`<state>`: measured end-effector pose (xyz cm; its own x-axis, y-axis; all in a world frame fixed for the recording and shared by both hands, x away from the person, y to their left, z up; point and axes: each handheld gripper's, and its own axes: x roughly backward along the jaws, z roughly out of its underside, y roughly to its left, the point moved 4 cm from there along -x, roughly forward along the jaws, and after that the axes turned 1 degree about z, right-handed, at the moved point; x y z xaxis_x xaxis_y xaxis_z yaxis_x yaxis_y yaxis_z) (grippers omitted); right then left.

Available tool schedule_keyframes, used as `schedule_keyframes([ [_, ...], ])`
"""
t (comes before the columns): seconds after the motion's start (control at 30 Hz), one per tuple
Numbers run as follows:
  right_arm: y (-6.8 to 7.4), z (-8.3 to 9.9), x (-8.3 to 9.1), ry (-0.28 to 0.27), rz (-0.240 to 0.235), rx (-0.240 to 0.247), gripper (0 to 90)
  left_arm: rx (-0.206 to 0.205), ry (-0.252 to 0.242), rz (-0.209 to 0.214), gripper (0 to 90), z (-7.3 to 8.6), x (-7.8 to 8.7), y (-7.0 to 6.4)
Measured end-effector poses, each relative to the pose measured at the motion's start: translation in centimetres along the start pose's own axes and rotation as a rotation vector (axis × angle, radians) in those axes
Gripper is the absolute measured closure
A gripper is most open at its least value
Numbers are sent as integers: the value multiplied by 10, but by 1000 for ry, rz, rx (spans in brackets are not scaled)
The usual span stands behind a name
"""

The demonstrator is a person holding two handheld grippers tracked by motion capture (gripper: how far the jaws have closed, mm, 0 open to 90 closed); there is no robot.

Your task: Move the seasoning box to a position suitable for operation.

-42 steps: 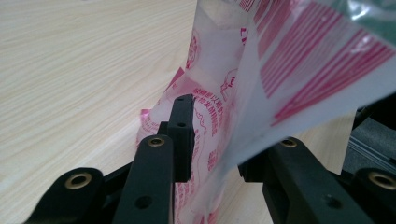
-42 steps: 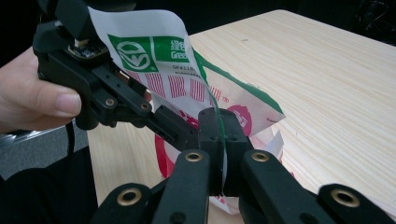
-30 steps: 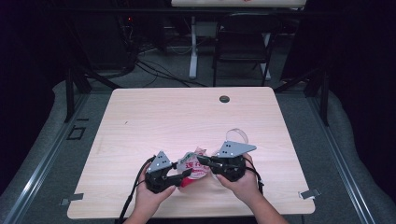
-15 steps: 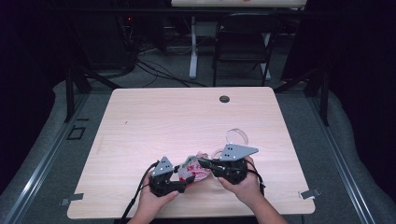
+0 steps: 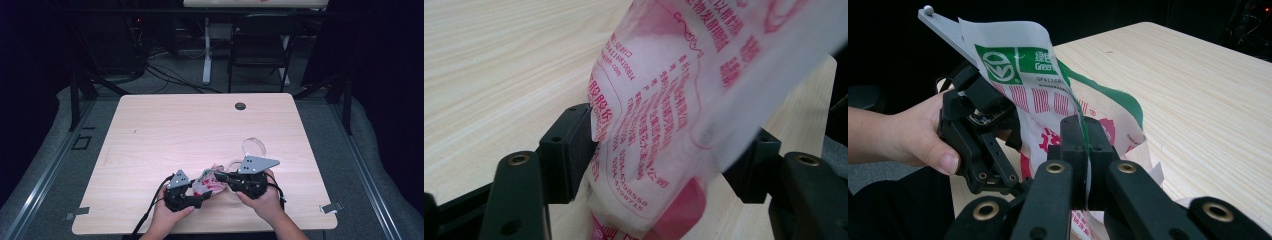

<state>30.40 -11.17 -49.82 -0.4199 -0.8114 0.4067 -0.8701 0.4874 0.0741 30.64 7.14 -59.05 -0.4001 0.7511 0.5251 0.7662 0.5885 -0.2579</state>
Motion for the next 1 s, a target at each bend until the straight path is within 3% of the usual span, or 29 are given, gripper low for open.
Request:
schedule_keyframes([
  [0.37,1,3,3,-7,-2,2,900,19,39,-6,251,5,-10,1],
  [0.47,1,4,4,-9,0,0,900,11,54,-14,246,6,-13,2],
  [0.87,2,7,6,-10,1,-3,900,48,102,1,247,10,-24,3],
  [1.0,2,8,8,-10,5,-5,900,37,112,1,248,10,-27,2],
])
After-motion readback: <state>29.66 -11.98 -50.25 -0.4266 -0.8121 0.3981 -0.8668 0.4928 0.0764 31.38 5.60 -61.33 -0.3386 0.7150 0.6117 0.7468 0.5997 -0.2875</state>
